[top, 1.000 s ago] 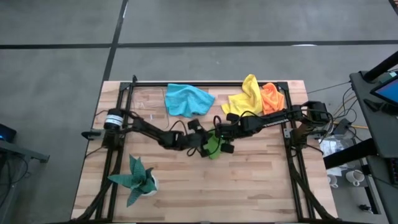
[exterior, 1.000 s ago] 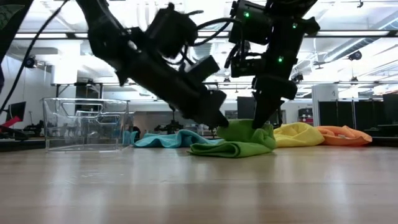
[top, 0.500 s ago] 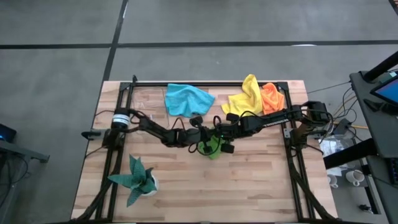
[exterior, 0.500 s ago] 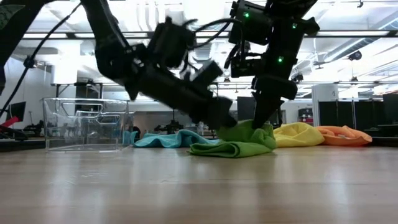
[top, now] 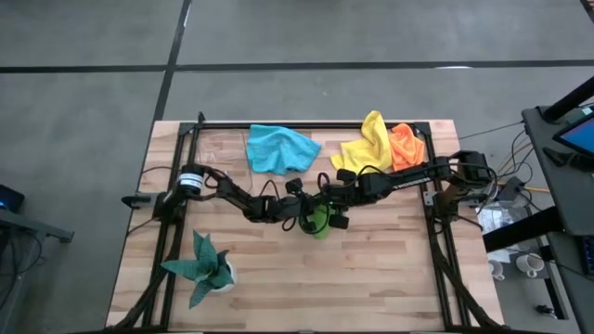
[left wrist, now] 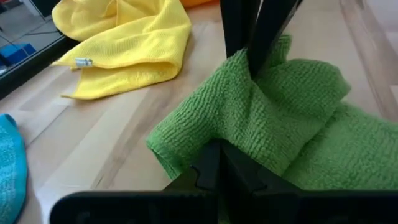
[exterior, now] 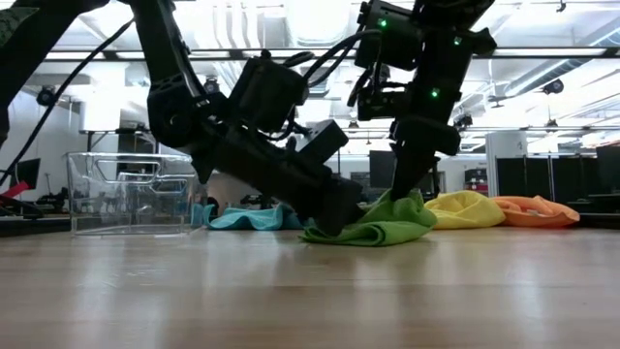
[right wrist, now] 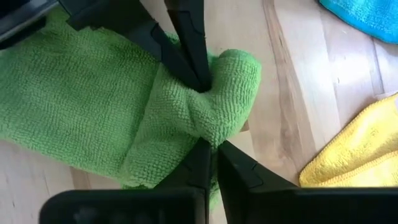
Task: Roll microfiber towels into tight, uniform cylinder then place into a basket
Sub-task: Roll the green microfiber towel
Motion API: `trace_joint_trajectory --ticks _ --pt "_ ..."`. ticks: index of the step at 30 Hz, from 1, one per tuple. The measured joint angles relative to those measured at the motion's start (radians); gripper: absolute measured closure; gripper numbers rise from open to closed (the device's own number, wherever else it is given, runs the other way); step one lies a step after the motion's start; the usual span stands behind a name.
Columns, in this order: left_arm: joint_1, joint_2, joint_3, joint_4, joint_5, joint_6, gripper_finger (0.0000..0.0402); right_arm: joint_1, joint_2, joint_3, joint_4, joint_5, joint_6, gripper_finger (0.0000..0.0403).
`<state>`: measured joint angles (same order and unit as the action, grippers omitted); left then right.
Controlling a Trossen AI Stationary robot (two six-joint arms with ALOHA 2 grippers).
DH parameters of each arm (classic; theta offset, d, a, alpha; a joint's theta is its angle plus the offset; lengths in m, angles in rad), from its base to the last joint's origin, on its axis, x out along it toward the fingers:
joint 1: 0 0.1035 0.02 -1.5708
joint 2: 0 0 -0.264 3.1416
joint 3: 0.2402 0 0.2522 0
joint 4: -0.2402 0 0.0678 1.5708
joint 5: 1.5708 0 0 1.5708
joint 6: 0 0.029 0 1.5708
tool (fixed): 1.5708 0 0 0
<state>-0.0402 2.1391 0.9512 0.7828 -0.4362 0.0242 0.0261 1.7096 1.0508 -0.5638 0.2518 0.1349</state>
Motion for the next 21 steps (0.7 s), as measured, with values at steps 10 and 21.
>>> trace_joint_trajectory --ticks 10,21 --pt "0.001 -0.002 -0.007 -0.005 0.001 -0.001 0.0402 0.019 -0.069 0.03 -0.055 0.025 0.08 0.0286" --pt "0.001 -0.002 -0.006 -0.006 0.002 0.005 0.0402 0.086 -0.237 -0.399 0.535 0.044 0.327 0.0207"
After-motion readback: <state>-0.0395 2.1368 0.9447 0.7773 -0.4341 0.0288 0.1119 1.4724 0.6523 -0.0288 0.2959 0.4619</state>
